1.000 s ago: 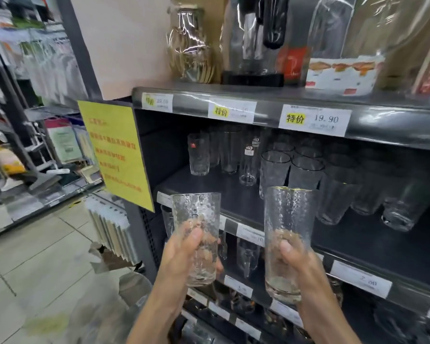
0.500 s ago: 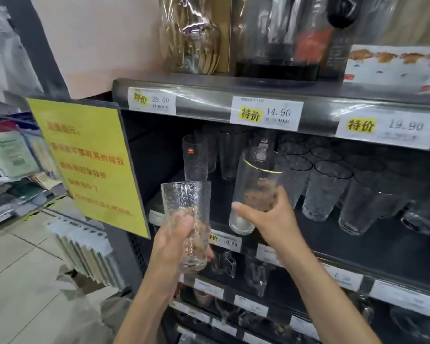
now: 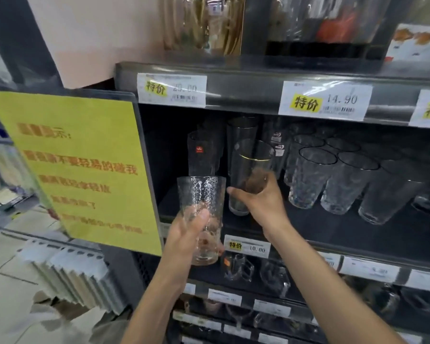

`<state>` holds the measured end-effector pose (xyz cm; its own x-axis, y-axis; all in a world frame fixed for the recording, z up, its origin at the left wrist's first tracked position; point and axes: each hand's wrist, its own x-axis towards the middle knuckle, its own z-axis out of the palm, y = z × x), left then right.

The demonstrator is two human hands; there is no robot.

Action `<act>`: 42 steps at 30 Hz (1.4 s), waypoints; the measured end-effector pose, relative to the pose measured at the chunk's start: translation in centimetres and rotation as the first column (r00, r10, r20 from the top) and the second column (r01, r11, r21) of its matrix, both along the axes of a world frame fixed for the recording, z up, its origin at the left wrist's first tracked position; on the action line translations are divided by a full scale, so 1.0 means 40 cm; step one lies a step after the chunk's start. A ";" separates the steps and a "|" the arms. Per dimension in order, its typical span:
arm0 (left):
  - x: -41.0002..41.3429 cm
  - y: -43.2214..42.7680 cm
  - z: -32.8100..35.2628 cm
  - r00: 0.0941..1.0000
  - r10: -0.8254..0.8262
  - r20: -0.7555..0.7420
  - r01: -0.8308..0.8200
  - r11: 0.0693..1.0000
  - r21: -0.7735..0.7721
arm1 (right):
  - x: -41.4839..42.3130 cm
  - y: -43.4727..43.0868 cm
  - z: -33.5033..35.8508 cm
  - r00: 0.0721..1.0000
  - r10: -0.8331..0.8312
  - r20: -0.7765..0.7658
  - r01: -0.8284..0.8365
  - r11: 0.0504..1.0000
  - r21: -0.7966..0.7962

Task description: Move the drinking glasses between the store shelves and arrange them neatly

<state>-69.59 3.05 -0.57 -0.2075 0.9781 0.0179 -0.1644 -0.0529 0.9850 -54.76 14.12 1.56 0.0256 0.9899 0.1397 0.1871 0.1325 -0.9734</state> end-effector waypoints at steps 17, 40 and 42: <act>-0.014 0.025 -0.054 0.990 -0.134 0.034 0.134 0.991 -0.008 | -0.053 0.065 -0.033 0.991 -0.055 0.124 0.055 0.998 0.007; 0.008 -0.006 -0.061 0.985 -0.155 0.079 0.155 0.988 -0.003 | -0.070 0.099 -0.049 0.998 -0.041 0.053 0.044 0.997 -0.058; 0.010 -0.008 -0.063 0.984 -0.153 0.091 0.154 0.988 -0.007 | -0.069 0.098 -0.049 0.999 -0.033 0.041 0.035 0.998 -0.053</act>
